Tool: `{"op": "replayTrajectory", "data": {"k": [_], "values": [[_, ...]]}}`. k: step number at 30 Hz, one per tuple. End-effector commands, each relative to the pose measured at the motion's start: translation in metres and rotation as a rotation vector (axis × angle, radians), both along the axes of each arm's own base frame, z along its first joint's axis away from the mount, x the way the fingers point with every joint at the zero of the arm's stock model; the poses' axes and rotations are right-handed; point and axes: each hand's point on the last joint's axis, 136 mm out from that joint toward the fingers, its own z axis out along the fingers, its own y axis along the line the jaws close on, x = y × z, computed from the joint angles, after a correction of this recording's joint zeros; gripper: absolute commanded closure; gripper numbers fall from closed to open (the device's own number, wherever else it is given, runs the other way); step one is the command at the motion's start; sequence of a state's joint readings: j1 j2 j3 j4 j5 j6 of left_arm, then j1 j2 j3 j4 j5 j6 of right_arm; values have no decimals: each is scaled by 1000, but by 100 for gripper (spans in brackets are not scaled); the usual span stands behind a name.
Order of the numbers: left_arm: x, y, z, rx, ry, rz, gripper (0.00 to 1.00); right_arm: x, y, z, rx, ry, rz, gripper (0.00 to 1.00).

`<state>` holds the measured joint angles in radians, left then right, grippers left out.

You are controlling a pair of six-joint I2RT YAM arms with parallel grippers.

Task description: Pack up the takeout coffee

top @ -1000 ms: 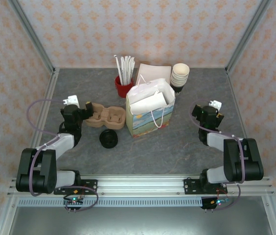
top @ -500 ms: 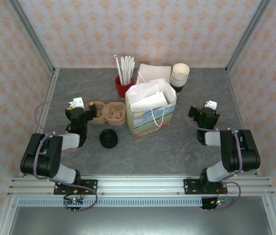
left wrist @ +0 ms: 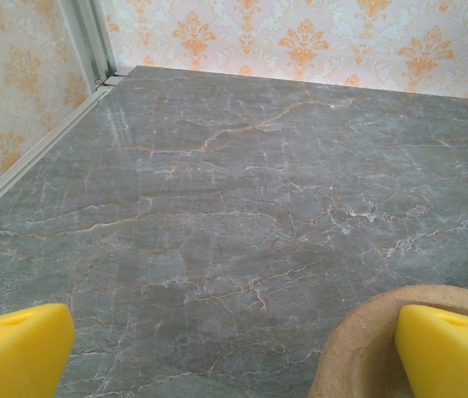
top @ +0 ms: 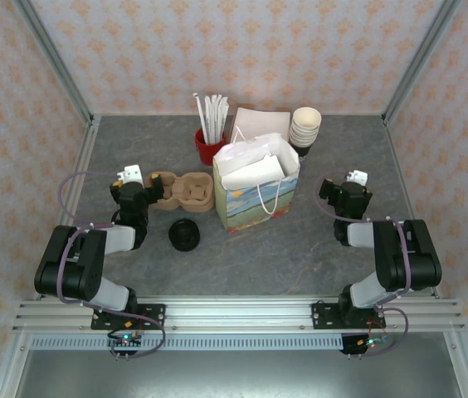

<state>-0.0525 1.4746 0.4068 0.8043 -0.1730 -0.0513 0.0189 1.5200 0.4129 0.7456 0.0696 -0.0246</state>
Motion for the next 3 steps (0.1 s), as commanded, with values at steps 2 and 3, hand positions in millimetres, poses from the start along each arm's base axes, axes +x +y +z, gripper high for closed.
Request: {"op": "replayTrajectory", "data": {"k": [2, 3], "values": [[-4, 5, -12, 44, 56, 22, 0, 5, 3, 8, -3, -36, 17, 1], [-4, 4, -12, 44, 57, 21, 0, 4, 3, 8, -3, -35, 17, 1]]}}
